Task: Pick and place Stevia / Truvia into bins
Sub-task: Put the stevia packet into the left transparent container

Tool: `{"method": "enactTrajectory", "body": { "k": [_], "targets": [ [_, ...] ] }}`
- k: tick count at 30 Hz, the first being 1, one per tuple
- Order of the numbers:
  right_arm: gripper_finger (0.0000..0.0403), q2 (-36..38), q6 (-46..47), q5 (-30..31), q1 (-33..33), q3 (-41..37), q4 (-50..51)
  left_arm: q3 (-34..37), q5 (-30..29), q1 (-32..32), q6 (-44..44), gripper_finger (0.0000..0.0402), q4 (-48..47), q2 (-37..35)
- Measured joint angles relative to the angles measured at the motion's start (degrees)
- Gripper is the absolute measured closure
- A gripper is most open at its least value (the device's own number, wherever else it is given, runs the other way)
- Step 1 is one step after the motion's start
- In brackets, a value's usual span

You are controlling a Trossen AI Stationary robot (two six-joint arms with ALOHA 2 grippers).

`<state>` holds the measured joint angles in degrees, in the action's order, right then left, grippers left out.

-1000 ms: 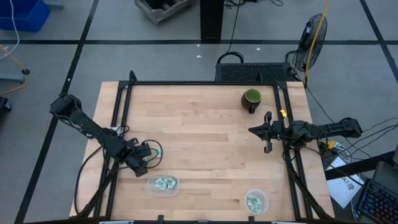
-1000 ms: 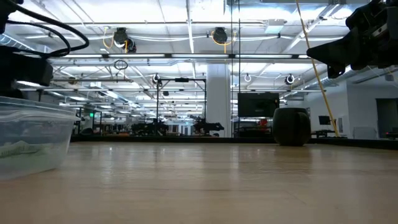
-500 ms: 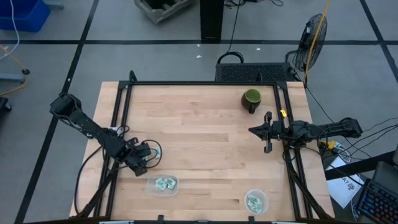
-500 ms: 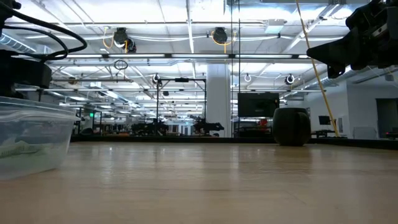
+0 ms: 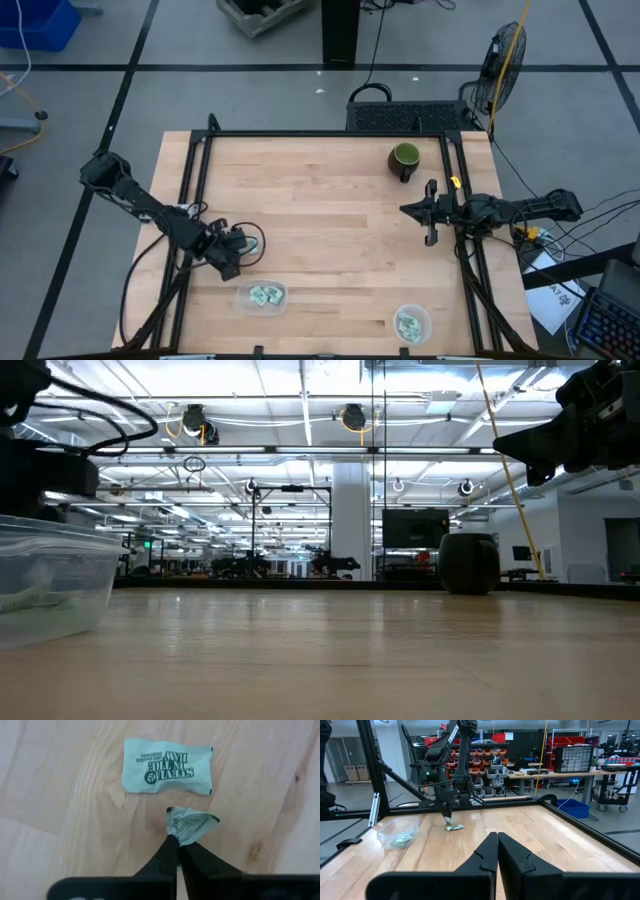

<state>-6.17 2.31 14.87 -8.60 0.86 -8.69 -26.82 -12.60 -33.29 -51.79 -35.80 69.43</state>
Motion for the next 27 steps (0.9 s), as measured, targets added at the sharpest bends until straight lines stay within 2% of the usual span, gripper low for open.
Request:
{"method": "enactTrajectory", "body": {
  "k": [3,8,11,17,20,24,27],
  "targets": [
    [0.0399,0.0,0.0,0.0,0.0,0.0,0.0,-2.1,0.0,0.6,1.4,0.039,0.2,0.0],
    [0.0399,0.0,0.0,0.0,0.0,0.0,0.0,-7.3,-0.7,1.5,4.9,0.0356,0.4,0.0],
    [0.0399,0.0,0.0,0.0,0.0,0.0,0.0,-11.1,-0.6,1.5,6.6,0.0349,1.1,0.0],
    [0.0399,0.0,0.0,0.0,0.0,0.0,0.0,-13.6,1.1,-0.4,15.1,0.0364,12.6,-0.1],
    [0.0399,0.0,0.0,0.0,0.0,0.0,0.0,-13.6,3.6,-0.6,15.8,0.0381,16.1,0.0],
    [0.0399,0.0,0.0,0.0,0.0,0.0,0.0,-13.6,3.3,-0.4,15.8,0.0397,15.1,-0.5],
    [0.0398,0.0,0.0,0.0,0.0,0.0,0.0,-13.6,3.3,1.0,16.2,0.0381,10.7,-0.5]
  ]
}}
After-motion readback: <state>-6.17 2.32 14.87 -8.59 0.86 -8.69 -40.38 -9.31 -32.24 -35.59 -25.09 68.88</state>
